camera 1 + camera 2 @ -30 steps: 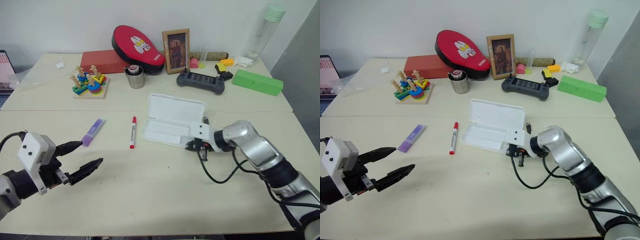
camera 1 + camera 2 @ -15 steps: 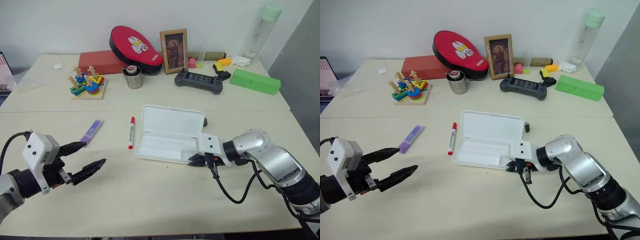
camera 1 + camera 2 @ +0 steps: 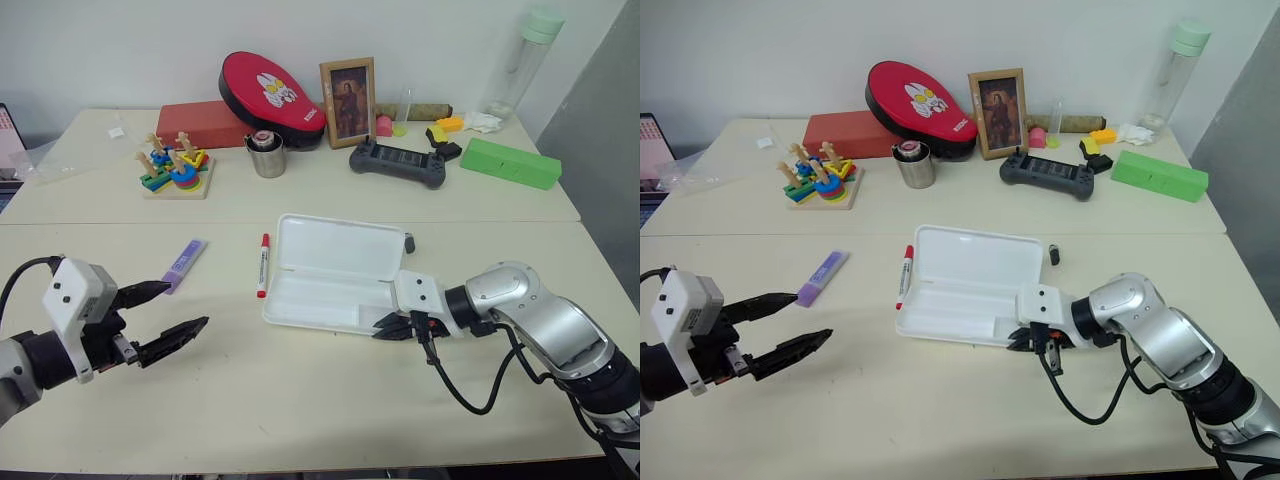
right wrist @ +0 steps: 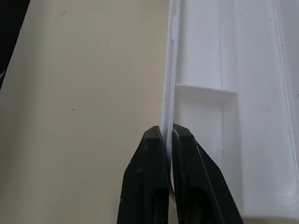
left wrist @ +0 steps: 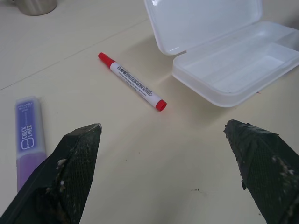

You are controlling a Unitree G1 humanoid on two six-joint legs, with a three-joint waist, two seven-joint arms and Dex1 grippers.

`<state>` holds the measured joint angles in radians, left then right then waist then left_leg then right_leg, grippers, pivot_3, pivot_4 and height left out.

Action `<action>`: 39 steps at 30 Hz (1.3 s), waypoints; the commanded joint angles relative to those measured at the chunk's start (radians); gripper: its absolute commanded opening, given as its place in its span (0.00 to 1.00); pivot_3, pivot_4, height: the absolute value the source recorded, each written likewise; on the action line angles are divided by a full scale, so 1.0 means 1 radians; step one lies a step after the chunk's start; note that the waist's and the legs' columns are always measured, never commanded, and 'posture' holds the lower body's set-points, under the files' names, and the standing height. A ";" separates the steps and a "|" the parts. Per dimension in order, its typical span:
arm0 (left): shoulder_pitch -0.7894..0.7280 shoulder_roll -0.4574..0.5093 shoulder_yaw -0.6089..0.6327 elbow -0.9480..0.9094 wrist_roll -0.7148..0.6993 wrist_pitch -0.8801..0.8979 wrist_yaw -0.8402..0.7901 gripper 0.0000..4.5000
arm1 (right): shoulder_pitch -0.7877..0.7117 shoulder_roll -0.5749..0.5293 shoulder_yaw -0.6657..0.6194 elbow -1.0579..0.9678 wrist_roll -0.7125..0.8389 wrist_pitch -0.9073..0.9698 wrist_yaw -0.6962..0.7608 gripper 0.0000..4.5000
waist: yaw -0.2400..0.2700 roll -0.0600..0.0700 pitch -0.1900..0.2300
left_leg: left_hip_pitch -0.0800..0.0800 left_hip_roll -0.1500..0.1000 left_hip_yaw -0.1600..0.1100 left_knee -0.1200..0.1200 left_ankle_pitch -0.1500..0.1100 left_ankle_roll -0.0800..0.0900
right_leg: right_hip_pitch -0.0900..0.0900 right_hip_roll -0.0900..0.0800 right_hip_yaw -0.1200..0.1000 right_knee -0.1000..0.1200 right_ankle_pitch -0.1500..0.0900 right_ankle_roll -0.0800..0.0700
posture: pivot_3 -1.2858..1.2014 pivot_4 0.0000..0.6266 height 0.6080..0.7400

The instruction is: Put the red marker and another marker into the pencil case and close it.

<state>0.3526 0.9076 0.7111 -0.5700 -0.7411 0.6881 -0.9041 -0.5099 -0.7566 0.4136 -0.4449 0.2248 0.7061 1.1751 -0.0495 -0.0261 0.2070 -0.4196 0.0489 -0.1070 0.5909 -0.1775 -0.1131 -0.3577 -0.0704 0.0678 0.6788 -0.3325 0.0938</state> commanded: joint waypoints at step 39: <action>-0.098 0.100 -0.002 0.074 0.033 0.022 -0.095 1.00 | 0.062 0.008 0.034 -0.021 0.027 -0.066 -0.005 0.90 | -0.001 0.000 0.000 | 0.000 0.000 0.000 0.000 0.000 0.000 | 0.000 0.000 0.000 0.000 0.000 0.000 | 0.52 0.24 1.00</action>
<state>0.2641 0.9924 0.7063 -0.4961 -0.7119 0.7174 -0.9947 -0.4291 -0.7458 0.4889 -0.4349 0.2234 0.6323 1.1591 -0.0505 -0.0262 0.2070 -0.4196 0.0489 -0.1071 0.5910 -0.1775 -0.1131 -0.3577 -0.0704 0.0677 0.6789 -0.3325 0.0938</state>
